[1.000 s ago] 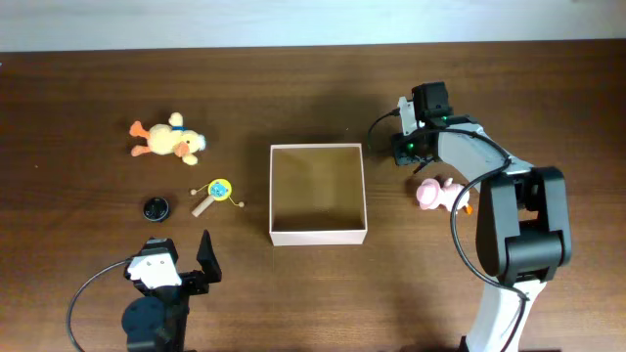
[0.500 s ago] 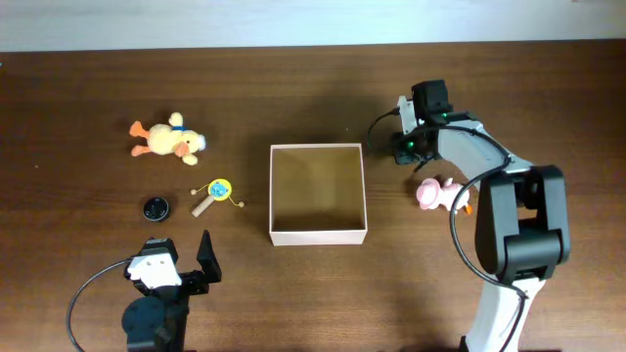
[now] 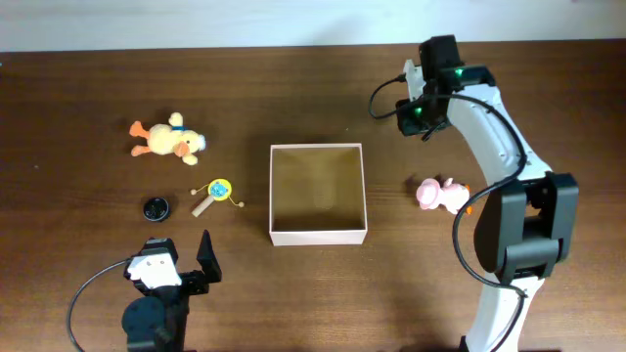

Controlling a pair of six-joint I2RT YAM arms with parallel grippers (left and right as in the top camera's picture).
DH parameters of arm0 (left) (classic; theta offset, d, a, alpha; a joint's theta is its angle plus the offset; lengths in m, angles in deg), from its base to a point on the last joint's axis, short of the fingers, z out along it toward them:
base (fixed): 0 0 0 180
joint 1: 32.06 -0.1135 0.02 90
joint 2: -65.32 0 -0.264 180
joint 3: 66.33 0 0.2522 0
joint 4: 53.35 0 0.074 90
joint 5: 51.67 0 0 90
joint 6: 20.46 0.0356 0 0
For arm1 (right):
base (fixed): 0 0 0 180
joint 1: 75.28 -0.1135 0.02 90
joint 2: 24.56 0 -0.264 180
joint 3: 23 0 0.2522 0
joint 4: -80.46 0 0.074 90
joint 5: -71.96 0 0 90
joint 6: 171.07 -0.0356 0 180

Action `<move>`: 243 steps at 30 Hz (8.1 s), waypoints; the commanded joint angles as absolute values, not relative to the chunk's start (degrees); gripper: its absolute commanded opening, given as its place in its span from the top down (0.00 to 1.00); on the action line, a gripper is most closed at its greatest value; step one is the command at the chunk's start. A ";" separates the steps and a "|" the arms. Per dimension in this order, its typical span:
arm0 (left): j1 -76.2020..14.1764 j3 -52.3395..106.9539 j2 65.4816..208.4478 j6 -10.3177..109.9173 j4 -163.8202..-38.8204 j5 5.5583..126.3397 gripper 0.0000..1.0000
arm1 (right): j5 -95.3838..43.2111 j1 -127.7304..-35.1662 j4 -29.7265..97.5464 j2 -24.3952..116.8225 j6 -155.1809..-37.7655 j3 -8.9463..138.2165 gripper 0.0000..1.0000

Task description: Pack container

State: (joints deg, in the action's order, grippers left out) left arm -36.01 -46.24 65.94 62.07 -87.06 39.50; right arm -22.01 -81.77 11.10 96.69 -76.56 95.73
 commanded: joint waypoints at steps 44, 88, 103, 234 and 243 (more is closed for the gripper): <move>-36.40 -46.48 65.66 62.99 -87.08 40.29 0.01 | -18.80 -103.29 -3.85 94.83 -75.47 101.45 0.75; -36.40 -46.48 65.66 62.99 -87.08 40.29 0.01 | -17.33 -103.29 -1.40 94.83 -75.27 100.47 0.50; -36.40 -46.48 65.66 62.99 -87.08 40.29 0.01 | -17.46 -103.40 -1.07 94.73 -75.29 100.60 0.50; -36.40 -46.48 65.66 62.99 -87.08 40.29 0.01 | -7.98 -105.26 20.46 94.83 -70.38 81.63 0.59; -36.40 -46.48 65.66 62.99 -87.08 40.29 0.01 | -13.09 -105.31 18.82 94.73 -70.38 85.89 0.58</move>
State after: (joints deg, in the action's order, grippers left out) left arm -36.01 -46.24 65.94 62.07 -87.06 39.50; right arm -10.40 -105.41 19.45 96.26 -70.33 82.48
